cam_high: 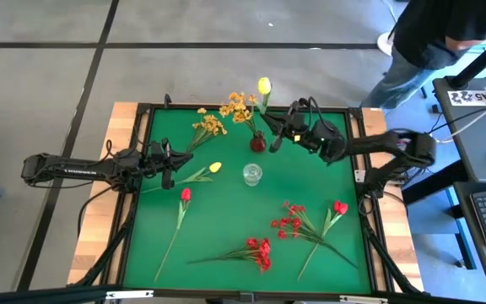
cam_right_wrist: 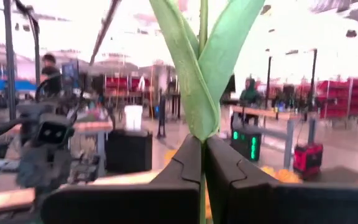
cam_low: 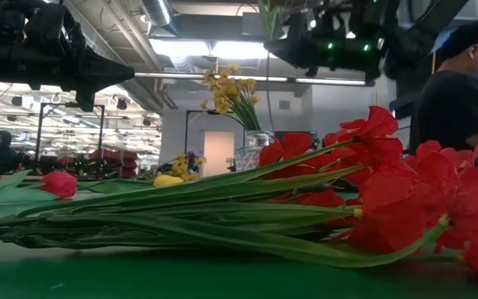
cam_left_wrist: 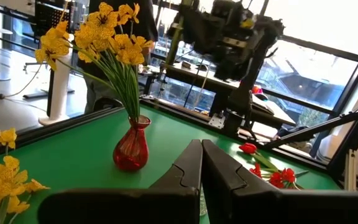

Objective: Sort flowers into vase by color
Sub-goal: Put the yellow tulip into the red vase, then put the yellow flowers into the red vase

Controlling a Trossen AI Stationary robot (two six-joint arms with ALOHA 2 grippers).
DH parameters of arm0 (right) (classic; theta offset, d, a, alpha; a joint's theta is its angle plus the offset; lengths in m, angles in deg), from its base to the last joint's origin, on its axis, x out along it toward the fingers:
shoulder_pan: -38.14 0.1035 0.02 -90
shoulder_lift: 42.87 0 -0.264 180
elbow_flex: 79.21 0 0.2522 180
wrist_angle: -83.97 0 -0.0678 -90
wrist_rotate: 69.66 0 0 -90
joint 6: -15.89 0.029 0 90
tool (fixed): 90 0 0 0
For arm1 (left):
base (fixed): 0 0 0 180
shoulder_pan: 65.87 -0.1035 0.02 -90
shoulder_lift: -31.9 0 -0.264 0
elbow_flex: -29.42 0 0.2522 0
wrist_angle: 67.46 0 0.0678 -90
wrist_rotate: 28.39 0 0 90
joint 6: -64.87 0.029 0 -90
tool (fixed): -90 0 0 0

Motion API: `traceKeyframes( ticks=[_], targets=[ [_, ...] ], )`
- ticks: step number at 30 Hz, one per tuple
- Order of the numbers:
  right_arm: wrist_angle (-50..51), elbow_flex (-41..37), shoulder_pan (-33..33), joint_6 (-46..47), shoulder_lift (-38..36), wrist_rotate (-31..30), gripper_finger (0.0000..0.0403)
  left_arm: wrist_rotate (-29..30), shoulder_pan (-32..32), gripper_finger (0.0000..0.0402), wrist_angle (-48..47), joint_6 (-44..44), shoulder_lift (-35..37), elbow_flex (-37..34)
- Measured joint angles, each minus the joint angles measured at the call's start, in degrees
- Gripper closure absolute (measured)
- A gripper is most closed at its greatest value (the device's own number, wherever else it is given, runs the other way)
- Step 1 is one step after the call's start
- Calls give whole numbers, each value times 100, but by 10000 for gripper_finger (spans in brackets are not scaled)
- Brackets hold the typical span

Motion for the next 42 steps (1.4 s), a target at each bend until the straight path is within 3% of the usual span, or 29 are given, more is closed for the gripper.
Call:
traceKeyframes(
  ticks=[8, 14, 18, 24, 33, 42],
  targets=[
    [-829, 0, -560, 610, 918, 405, 402, 0, 0, 401, -2, 0, -2, -1],
    [-968, 0, -590, 770, 1306, 450, 400, 0, -1, 401, -2, 0, -2, 1],
    [-779, 0, -581, 746, 1324, 422, 373, 0, 0, 401, -2, 0, -1, 0],
    [-351, 0, -581, 739, 1318, 410, 301, 0, 0, 401, -2, 0, 0, -1],
    [1069, 0, -581, 586, 700, 410, 189, 0, -1, 401, 0, 0, 0, 1],
    [3261, 0, -579, 436, -788, 732, 153, 0, -1, 401, -2, 0, -1, -1]
  ],
)
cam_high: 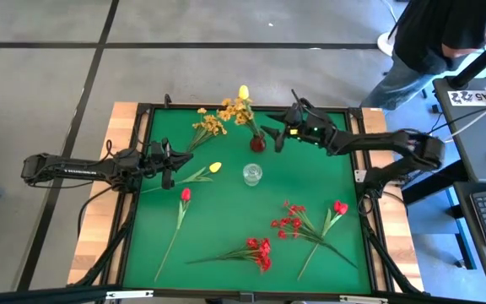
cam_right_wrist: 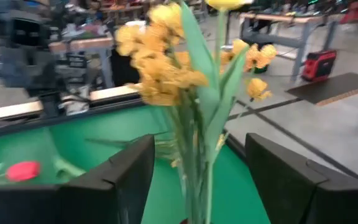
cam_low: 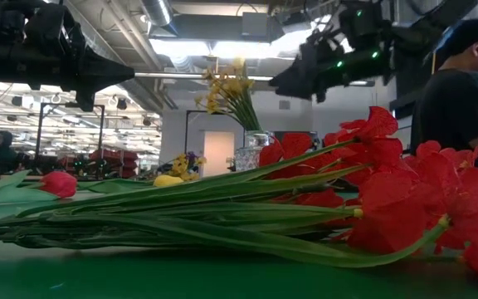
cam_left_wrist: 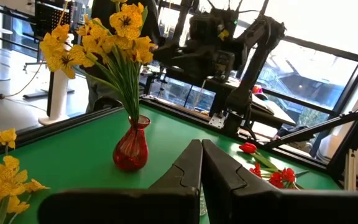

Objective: Sort flowers into vase by color
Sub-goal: Put the yellow flowers into the red vase

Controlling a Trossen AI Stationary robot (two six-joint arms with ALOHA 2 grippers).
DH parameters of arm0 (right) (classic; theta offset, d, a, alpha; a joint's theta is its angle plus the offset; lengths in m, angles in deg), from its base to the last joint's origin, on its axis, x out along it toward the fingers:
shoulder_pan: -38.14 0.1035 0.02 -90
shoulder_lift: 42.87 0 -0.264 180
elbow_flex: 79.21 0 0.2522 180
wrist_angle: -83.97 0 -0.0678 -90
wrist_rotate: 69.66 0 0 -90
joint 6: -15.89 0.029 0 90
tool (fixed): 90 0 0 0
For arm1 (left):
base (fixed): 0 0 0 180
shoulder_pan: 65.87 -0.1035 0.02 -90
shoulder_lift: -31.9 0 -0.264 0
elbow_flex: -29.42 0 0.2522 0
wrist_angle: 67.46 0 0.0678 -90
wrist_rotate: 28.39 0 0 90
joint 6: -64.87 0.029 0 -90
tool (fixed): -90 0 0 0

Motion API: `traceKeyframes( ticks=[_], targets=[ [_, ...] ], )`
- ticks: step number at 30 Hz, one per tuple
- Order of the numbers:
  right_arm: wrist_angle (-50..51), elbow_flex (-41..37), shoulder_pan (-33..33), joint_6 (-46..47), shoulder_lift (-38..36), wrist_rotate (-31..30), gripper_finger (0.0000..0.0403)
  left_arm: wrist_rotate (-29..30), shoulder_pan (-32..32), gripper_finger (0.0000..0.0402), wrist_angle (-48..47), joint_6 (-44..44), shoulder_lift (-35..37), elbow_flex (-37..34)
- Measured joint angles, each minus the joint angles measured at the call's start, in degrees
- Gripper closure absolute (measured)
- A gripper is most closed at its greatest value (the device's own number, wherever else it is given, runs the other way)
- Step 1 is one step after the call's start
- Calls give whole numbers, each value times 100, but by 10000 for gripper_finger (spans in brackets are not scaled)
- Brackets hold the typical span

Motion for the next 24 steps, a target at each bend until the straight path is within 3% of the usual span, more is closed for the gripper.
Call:
traceKeyframes(
  ticks=[9, 18, 24],
  targets=[
    [1512, 0, 2, 139, -1381, 1021, 154, 0, 1, 401, 2, 0, -1, 1],
    [2824, 0, 3, 163, -1758, 1371, 155, 0, 2, 401, 24, -4, 1, 1],
    [2874, 0, 175, 132, -1929, 1828, 155, 177, -97, 401, -559, 42, -67, 310]
  ],
)
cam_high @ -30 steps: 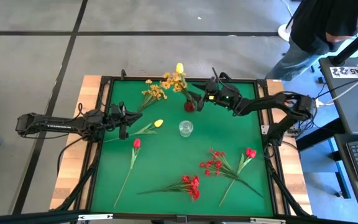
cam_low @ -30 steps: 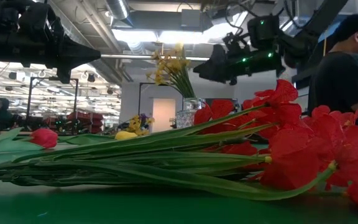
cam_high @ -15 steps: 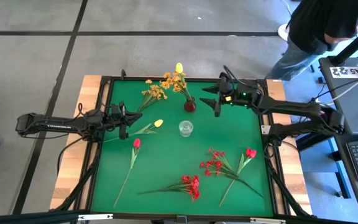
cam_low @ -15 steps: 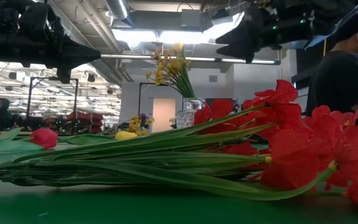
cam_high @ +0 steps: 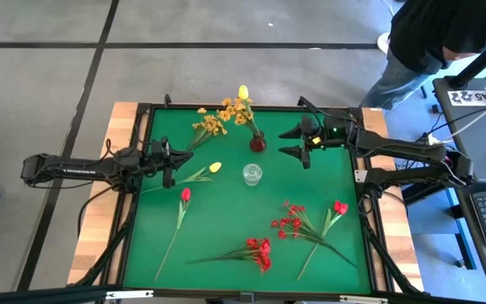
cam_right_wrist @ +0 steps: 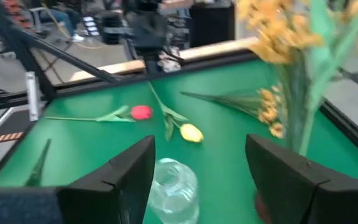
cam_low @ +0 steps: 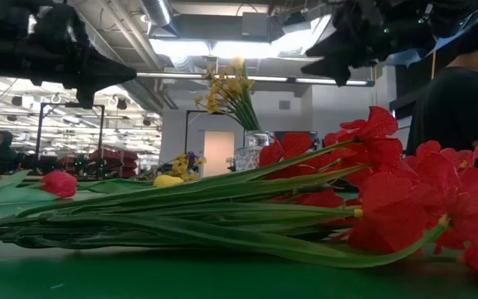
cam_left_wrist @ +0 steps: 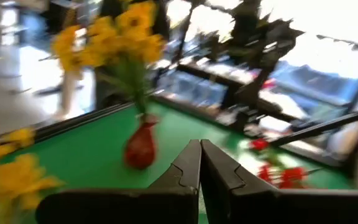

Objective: Sort flowers into vase by color
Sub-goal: Put the yellow flowers into the red vase

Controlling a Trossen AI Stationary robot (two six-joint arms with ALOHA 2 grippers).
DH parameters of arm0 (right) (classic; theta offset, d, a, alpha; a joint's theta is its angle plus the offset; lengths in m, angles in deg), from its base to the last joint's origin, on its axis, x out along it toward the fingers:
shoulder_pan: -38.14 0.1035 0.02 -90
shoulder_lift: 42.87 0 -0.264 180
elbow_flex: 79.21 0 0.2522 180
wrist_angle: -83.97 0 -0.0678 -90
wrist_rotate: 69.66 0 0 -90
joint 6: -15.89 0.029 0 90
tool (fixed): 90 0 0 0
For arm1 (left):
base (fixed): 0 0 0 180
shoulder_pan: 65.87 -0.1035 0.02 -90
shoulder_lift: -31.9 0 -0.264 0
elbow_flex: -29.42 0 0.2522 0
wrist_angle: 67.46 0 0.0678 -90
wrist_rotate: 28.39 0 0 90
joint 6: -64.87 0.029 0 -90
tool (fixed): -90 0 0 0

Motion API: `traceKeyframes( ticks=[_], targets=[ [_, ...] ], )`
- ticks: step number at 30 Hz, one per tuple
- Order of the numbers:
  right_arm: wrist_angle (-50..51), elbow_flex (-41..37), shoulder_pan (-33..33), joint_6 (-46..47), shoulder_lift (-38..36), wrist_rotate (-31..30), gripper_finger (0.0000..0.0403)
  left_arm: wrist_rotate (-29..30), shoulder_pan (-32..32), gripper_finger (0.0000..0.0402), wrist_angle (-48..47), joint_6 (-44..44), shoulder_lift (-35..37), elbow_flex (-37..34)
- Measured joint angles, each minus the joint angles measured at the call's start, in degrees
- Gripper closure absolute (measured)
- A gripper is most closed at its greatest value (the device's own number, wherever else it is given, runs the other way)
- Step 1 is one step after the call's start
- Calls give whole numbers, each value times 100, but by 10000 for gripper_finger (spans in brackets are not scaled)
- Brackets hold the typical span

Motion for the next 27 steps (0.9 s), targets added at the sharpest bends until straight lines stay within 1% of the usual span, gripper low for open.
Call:
traceKeyframes(
  ticks=[3, 5, 7, 10, 13, 16, 20, 22, 24, 27],
  targets=[
    [-4, 0, 156, -126, -157, -169, 155, 503, -179, 396, -1124, -2, -268, 520],
    [-9, 0, 265, -165, -252, -358, 155, 713, -374, 384, -1770, -7, -537, 950],
    [6, 0, 363, -243, -323, -575, 155, 828, -636, 370, -2244, -31, -846, 1337],
    [20, 0, 490, -300, -364, -857, 155, 815, -1054, 344, -2758, -66, -1355, 1817],
    [85, 0, 516, -304, -362, -992, 155, 620, -1438, 309, -3207, -155, -1924, 2249],
    [98, 0, 514, -298, -362, -1002, 155, 274, -1805, 265, -3607, -163, -2550, 2569],
    [-89, 0, 544, -278, -457, -690, 155, -269, -2338, 208, -4110, -253, -3488, 2892],
    [-122, 4, 547, -296, -576, -654, 155, -482, -2598, 185, -4252, -293, -3969, 2983],
    [-107, 4, 543, -305, -650, -656, 155, -743, -2835, 169, -4272, -249, -4435, 3048],
    [-35, 4, 542, -340, -729, -659, 155, -1058, -3124, 158, -4262, -101, -5039, 3149]
  ],
)
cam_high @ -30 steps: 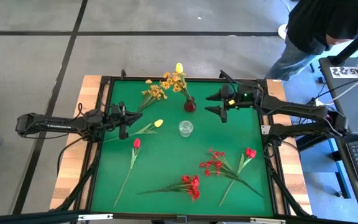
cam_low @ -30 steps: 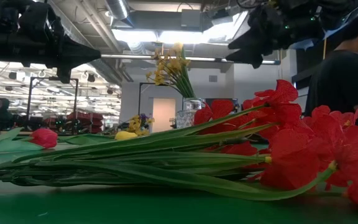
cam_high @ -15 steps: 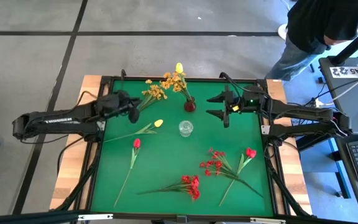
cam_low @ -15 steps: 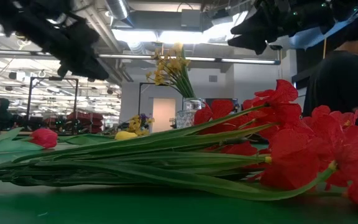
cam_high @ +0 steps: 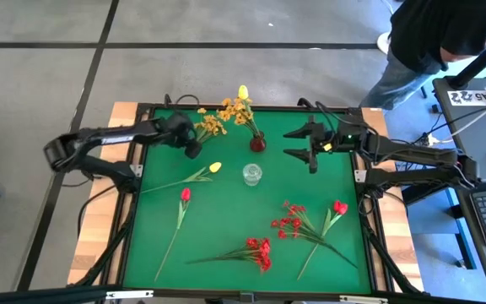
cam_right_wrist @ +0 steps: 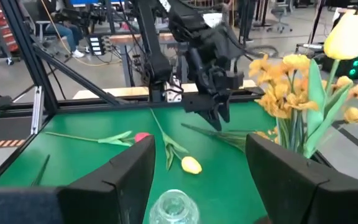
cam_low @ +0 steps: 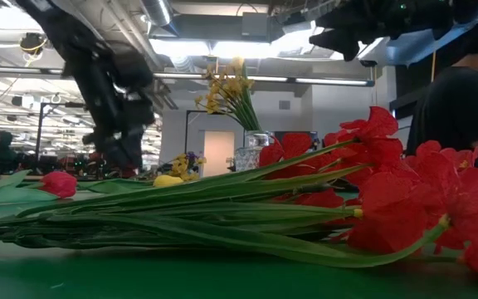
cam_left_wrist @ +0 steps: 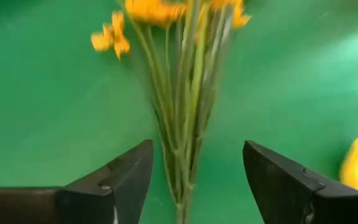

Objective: Sort flowers into vase by color
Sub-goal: Put the yellow flowers into the red vase

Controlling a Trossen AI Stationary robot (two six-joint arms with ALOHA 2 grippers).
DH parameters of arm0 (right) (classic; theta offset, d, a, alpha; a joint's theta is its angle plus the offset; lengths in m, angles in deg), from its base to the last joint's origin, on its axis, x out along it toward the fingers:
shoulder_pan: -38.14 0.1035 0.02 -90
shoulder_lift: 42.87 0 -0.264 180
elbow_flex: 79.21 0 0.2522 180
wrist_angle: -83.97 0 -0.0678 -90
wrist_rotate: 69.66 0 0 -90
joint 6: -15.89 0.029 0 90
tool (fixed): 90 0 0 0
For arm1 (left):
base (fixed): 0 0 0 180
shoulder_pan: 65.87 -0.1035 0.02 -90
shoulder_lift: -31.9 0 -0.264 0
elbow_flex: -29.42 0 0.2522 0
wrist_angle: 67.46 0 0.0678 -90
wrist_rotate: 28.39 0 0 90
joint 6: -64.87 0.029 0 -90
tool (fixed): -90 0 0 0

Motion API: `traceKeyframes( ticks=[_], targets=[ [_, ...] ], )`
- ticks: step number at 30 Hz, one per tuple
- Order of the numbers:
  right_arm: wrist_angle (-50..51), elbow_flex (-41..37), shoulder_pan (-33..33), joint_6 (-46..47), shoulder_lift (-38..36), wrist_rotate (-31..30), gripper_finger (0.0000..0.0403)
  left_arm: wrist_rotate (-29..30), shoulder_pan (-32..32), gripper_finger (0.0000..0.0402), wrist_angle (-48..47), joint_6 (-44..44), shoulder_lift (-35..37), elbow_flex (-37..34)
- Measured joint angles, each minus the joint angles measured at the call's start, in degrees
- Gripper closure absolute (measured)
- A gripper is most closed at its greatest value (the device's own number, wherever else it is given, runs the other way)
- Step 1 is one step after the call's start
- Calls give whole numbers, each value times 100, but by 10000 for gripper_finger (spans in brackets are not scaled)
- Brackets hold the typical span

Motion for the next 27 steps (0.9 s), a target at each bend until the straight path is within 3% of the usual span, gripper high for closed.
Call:
traceKeyframes(
  ticks=[7, 12, 17, 24, 27],
  targets=[
    [206, 0, 0, -150, 0, -46, 155, -58, -185, 155, -43, 262, -1141, 347],
    [273, 0, 0, -239, 0, -50, 155, 278, -144, 172, -334, 210, -1675, 708],
    [306, 0, -2, -247, 0, -53, 155, 389, -144, 237, -618, 166, -1826, 963],
    [399, 0, -2, -255, 0, -57, 155, 601, -154, 380, -933, -360, -1858, 1223],
    [424, 0, -2, -253, 0, -57, 155, 668, -151, 387, -1108, -364, -1852, 1318]
  ],
)
